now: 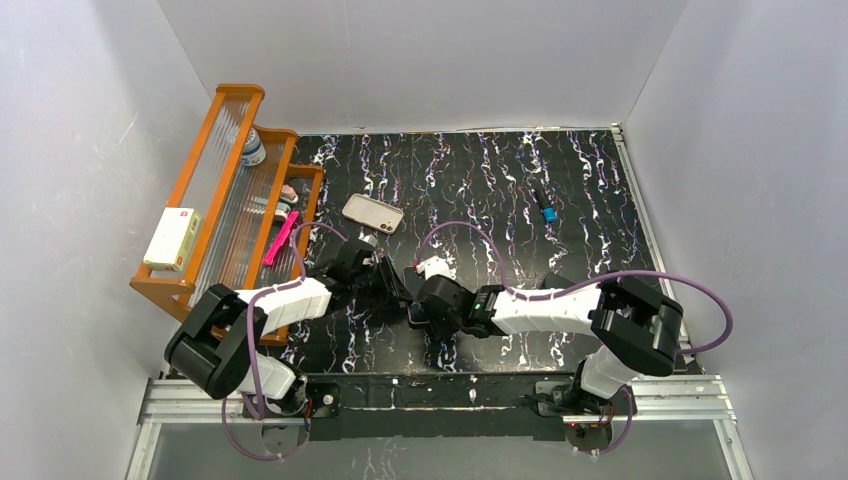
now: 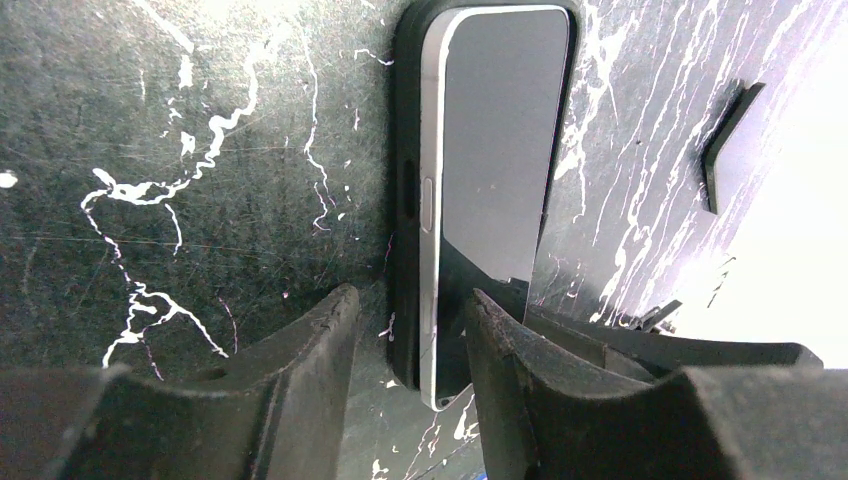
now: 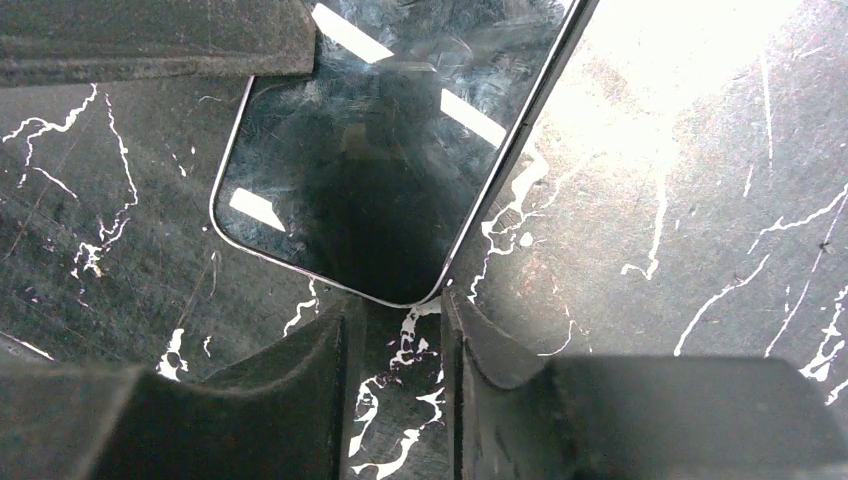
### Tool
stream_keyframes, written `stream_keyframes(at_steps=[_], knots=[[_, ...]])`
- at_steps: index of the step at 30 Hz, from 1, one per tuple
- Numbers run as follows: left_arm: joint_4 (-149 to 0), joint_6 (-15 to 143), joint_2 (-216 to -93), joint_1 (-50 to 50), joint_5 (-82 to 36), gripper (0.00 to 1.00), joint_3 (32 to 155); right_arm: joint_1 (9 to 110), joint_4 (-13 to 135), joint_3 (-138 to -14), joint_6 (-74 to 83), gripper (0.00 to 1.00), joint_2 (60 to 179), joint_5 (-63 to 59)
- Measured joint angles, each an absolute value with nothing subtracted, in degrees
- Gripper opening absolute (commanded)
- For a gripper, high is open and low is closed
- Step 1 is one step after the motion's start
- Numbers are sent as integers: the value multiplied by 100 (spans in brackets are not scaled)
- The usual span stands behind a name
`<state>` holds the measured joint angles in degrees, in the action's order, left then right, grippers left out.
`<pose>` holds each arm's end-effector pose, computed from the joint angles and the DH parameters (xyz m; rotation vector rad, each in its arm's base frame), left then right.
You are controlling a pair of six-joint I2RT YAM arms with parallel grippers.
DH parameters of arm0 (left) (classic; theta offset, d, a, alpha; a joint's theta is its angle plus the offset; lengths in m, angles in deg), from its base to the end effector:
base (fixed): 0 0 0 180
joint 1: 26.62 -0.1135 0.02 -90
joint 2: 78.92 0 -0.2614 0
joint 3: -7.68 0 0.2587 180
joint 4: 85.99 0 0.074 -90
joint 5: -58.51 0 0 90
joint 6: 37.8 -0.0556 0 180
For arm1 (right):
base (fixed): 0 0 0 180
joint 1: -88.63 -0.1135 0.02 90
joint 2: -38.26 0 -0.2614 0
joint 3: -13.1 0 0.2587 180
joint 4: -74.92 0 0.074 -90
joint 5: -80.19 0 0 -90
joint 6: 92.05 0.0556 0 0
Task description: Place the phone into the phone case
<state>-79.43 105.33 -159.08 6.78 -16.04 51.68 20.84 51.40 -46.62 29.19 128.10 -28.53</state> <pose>0.2239 -0.1654 0.1319 -0.2855 2.5191 -1.0092 0.1368 0.2878 0.1431 -0.6468 2.3845 0.3522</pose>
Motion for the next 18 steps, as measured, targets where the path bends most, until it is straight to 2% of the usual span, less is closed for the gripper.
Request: stream_keyframes(at_steps=[5, 13, 18], knots=[[-7943, 10533, -15908, 678, -1602, 39, 5168, 2067, 5105, -4660, 2922, 33, 12810, -2881], [-7928, 10482, -15912, 678, -1602, 35, 5168, 2077, 5107, -4657, 3094, 58, 12782, -2875], [-7915, 10443, -15912, 678, -1604, 34, 5171, 2154, 4926, -4546, 3210, 60, 12471, -2693]])
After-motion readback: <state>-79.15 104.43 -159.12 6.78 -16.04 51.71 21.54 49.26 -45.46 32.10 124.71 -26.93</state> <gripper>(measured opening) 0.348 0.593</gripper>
